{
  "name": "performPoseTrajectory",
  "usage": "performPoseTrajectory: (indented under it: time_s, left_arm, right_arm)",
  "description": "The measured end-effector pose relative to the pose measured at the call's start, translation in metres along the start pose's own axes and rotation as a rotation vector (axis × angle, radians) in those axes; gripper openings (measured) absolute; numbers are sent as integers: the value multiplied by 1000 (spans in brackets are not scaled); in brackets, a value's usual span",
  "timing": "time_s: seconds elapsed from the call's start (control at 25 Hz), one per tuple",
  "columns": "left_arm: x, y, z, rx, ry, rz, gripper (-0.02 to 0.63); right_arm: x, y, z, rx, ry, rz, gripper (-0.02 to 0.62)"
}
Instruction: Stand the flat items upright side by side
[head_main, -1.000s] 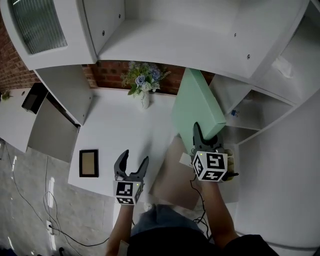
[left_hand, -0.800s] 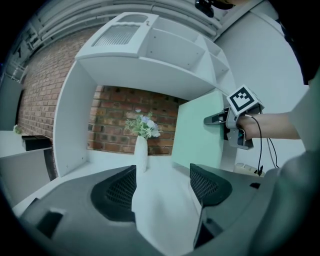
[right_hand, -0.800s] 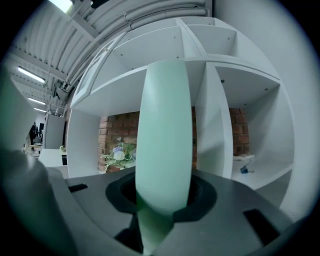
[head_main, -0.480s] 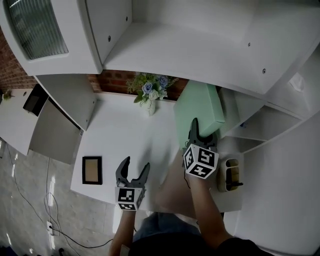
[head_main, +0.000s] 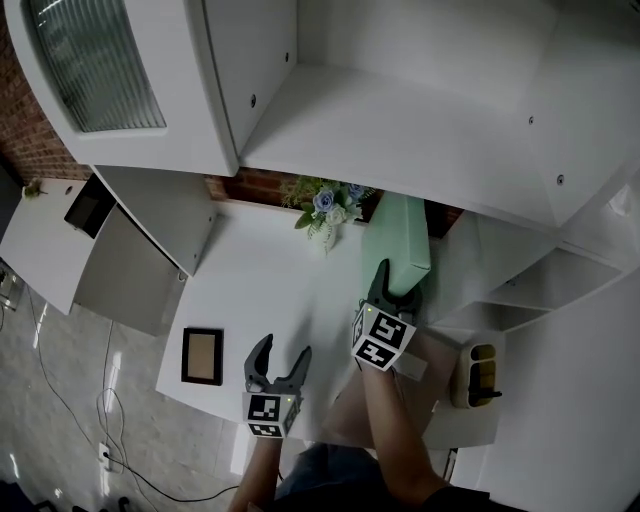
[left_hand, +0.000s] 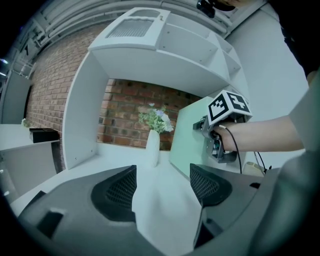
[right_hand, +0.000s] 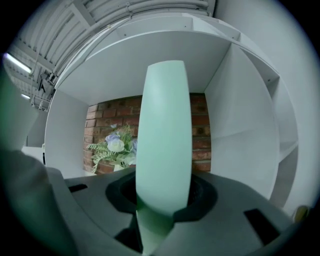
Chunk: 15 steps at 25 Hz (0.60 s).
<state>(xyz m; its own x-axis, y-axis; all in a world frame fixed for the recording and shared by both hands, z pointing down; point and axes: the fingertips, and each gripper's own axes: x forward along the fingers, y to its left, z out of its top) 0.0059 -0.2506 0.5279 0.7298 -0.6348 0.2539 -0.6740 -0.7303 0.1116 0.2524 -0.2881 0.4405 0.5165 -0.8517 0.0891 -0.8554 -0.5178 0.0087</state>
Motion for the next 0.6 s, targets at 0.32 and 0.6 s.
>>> performPoseTrajectory:
  time_s: [0.32, 0.6]
  left_arm:
    - [0, 8, -6, -3, 15, 10, 310]
    - [1, 8, -7, -5, 17, 13, 310]
  right_arm:
    - [4, 9, -24, -39, 26, -32, 144]
    - [3, 11, -37, -37, 50, -28, 195]
